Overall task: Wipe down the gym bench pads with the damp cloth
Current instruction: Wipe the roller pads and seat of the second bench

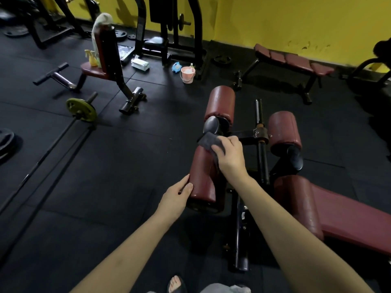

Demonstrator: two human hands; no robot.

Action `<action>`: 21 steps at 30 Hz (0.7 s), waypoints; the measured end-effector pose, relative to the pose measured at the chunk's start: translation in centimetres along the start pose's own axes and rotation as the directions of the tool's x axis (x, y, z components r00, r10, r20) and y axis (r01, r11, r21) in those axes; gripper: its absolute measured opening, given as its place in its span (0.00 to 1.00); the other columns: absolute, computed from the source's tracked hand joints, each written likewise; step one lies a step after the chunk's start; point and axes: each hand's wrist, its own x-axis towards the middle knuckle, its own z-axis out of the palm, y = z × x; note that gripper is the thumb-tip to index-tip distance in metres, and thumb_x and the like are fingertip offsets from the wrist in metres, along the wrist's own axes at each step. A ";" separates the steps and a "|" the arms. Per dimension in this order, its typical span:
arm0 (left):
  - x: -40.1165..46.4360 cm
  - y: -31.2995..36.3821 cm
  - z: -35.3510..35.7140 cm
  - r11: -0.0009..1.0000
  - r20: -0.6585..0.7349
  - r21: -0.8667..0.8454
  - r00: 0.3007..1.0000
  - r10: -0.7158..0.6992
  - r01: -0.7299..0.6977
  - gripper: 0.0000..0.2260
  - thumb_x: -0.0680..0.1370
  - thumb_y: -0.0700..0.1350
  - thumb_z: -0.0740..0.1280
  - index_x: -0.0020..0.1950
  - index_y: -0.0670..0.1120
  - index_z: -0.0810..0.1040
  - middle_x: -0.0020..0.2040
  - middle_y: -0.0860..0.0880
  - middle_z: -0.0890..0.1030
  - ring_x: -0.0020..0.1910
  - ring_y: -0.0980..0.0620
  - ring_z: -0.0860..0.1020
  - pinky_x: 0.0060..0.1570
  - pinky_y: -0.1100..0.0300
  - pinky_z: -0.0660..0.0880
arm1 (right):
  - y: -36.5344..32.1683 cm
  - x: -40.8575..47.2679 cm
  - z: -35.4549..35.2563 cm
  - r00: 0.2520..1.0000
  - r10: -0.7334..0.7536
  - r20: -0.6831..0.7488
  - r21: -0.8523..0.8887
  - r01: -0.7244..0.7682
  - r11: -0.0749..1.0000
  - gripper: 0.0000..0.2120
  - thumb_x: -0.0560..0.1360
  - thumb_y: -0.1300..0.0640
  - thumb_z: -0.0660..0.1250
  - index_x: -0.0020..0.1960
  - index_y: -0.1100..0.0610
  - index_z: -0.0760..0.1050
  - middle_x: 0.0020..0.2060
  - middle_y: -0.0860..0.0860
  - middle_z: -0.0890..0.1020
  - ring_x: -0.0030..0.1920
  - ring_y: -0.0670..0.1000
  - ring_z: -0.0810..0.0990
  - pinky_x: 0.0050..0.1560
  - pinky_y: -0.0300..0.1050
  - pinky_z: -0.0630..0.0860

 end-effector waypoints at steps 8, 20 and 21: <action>0.2 0.5 0.5 0.994 -0.016 -0.096 0.999 -0.045 0.043 0.16 0.86 0.45 0.61 0.72 0.61 0.76 0.62 0.62 0.81 0.64 0.61 0.77 0.66 0.65 0.72 | -1.4 -12.8 -2.2 0.972 -0.213 0.102 0.002 0.214 0.977 0.13 0.77 0.59 0.71 0.61 0.56 0.79 0.51 0.51 0.74 0.53 0.50 0.73 0.59 0.34 0.68; -1.9 1.0 1.1 0.997 -0.073 0.068 0.996 0.047 -0.042 0.21 0.84 0.60 0.59 0.78 0.62 0.67 0.70 0.64 0.72 0.69 0.61 0.70 0.71 0.58 0.67 | 0.1 -6.0 -1.0 1.000 -0.022 0.018 0.052 0.021 0.998 0.14 0.80 0.55 0.67 0.64 0.57 0.78 0.53 0.52 0.75 0.55 0.54 0.76 0.60 0.54 0.76; -1.7 0.8 1.1 0.998 -0.062 0.061 0.998 0.034 -0.030 0.22 0.84 0.61 0.60 0.78 0.63 0.67 0.71 0.63 0.73 0.69 0.60 0.72 0.72 0.56 0.68 | 0.0 -8.7 -1.4 0.998 -0.063 0.027 0.062 0.061 0.996 0.13 0.79 0.57 0.68 0.63 0.57 0.78 0.52 0.52 0.75 0.54 0.53 0.77 0.59 0.53 0.77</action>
